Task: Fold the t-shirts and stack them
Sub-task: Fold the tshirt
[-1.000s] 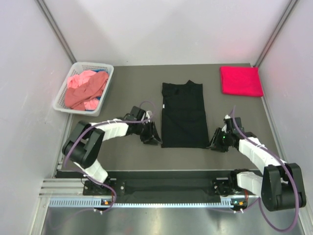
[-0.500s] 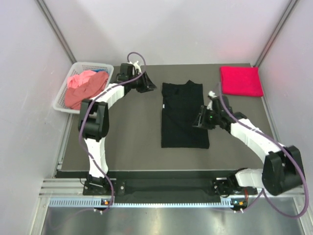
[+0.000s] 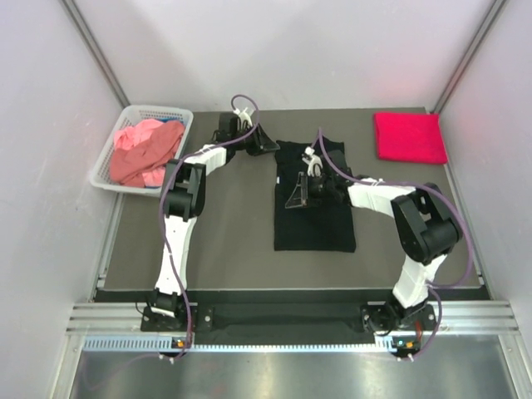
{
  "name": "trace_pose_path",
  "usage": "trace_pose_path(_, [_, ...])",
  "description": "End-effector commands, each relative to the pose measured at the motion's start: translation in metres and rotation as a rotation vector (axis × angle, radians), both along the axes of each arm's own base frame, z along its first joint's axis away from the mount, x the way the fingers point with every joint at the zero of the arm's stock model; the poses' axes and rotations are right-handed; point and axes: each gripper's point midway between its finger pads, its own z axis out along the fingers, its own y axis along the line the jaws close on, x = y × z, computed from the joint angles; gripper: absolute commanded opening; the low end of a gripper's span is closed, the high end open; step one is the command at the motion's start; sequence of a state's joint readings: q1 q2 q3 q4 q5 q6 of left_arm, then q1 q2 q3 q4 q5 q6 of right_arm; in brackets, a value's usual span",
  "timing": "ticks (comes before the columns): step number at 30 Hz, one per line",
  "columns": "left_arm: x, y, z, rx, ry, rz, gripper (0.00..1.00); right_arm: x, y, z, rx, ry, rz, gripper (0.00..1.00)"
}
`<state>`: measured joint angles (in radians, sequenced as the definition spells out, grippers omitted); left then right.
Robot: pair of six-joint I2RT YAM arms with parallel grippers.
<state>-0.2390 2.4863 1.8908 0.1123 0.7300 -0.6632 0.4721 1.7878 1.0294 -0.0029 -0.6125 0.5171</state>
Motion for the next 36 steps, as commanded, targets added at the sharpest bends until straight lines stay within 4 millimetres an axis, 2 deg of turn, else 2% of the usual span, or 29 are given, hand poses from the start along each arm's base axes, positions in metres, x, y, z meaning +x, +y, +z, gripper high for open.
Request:
trace_pose_path(1, [0.022, -0.009, 0.037, -0.086, -0.143, -0.028, 0.38, 0.014, 0.023, 0.022, 0.088, -0.091, 0.059, 0.09])
trace_pose_path(2, [0.024, -0.009, 0.028, -0.086, -0.132, -0.024, 0.38, 0.013, 0.024, 0.015, 0.086, -0.077, 0.059, 0.09])
trace_pose_path(4, [0.032, -0.008, 0.032, -0.099, -0.142, -0.012, 0.38, 0.009, 0.025, 0.007, 0.082, -0.056, 0.060, 0.08])
trace_pose_path(5, [0.035, -0.008, 0.024, -0.100, -0.134, -0.006, 0.38, 0.009, 0.026, 0.002, 0.081, -0.050, 0.062, 0.08])
trace_pose_path(7, [0.041, -0.010, 0.031, -0.125, -0.152, -0.002, 0.36, 0.005, 0.030, -0.004, 0.080, -0.037, 0.072, 0.07])
trace_pose_path(8, [0.043, -0.011, 0.024, -0.132, -0.142, -0.003, 0.33, 0.003, 0.031, -0.010, 0.079, -0.025, 0.076, 0.07])
trace_pose_path(9, [0.045, -0.013, 0.031, -0.148, -0.164, -0.010, 0.22, 0.003, 0.033, -0.011, 0.079, -0.025, 0.076, 0.07])
trace_pose_path(11, [0.049, -0.013, 0.024, -0.156, -0.151, -0.004, 0.12, -0.002, 0.034, -0.022, 0.067, 0.001, 0.077, 0.06])
trace_pose_path(12, [0.052, -0.012, 0.028, -0.158, -0.167, 0.000, 0.00, -0.004, 0.034, -0.027, 0.061, 0.023, 0.068, 0.05])
trace_pose_path(14, [0.060, -0.009, 0.025, -0.162, -0.164, 0.033, 0.00, -0.009, 0.031, -0.037, 0.048, 0.046, 0.057, 0.04])
trace_pose_path(16, [0.070, -0.004, 0.031, -0.180, -0.180, 0.070, 0.00, -0.015, 0.028, -0.047, 0.026, 0.066, 0.047, 0.03])
trace_pose_path(19, [0.074, 0.000, 0.028, -0.198, -0.166, 0.091, 0.00, -0.021, 0.022, -0.057, 0.012, 0.077, 0.032, 0.03])
trace_pose_path(20, [0.073, 0.000, 0.027, -0.206, -0.166, 0.084, 0.04, -0.023, 0.021, -0.056, 0.013, 0.074, 0.030, 0.03])
trace_pose_path(22, [0.072, 0.001, 0.024, -0.210, -0.150, 0.084, 0.19, -0.025, 0.020, -0.057, 0.013, 0.079, 0.027, 0.03])
trace_pose_path(23, [0.071, 0.002, 0.025, -0.210, -0.147, 0.083, 0.26, -0.024, 0.021, -0.054, 0.018, 0.073, 0.026, 0.03])
trace_pose_path(25, [0.070, 0.007, 0.025, -0.208, -0.141, 0.085, 0.31, -0.022, 0.023, -0.048, 0.025, 0.059, 0.029, 0.06])
trace_pose_path(26, [0.069, 0.010, 0.035, -0.211, -0.151, 0.085, 0.35, -0.021, 0.023, -0.042, 0.027, 0.055, 0.032, 0.07])
trace_pose_path(27, [0.070, 0.019, 0.034, -0.207, -0.138, 0.097, 0.38, -0.016, 0.026, -0.034, 0.030, 0.036, 0.038, 0.09])
trace_pose_path(28, [0.070, 0.023, 0.046, -0.207, -0.141, 0.103, 0.41, -0.015, 0.027, -0.029, 0.030, 0.028, 0.046, 0.13])
trace_pose_path(29, [0.070, 0.029, 0.049, -0.201, -0.132, 0.111, 0.45, -0.018, 0.024, -0.023, 0.015, 0.040, 0.048, 0.15])
trace_pose_path(30, [0.069, 0.041, 0.045, -0.178, -0.075, 0.132, 0.45, -0.014, 0.024, -0.013, 0.013, 0.018, 0.048, 0.17])
trace_pose_path(31, [0.067, 0.047, 0.061, -0.144, -0.099, 0.128, 0.44, -0.013, 0.022, -0.007, -0.006, 0.008, 0.034, 0.20])
trace_pose_path(33, [0.050, 0.060, 0.050, -0.067, -0.005, 0.149, 0.42, -0.019, 0.012, 0.011, -0.047, 0.011, 0.021, 0.24])
trace_pose_path(34, [0.040, 0.064, 0.080, -0.031, -0.063, 0.144, 0.41, -0.017, 0.005, 0.015, -0.078, -0.001, -0.004, 0.29])
trace_pose_path(35, [0.018, 0.064, 0.058, -0.002, -0.003, 0.137, 0.40, -0.020, 0.000, 0.031, -0.080, -0.029, -0.015, 0.30])
trace_pose_path(36, [0.004, 0.063, 0.061, 0.010, -0.004, 0.120, 0.40, -0.031, -0.010, 0.027, -0.113, 0.001, -0.024, 0.34])
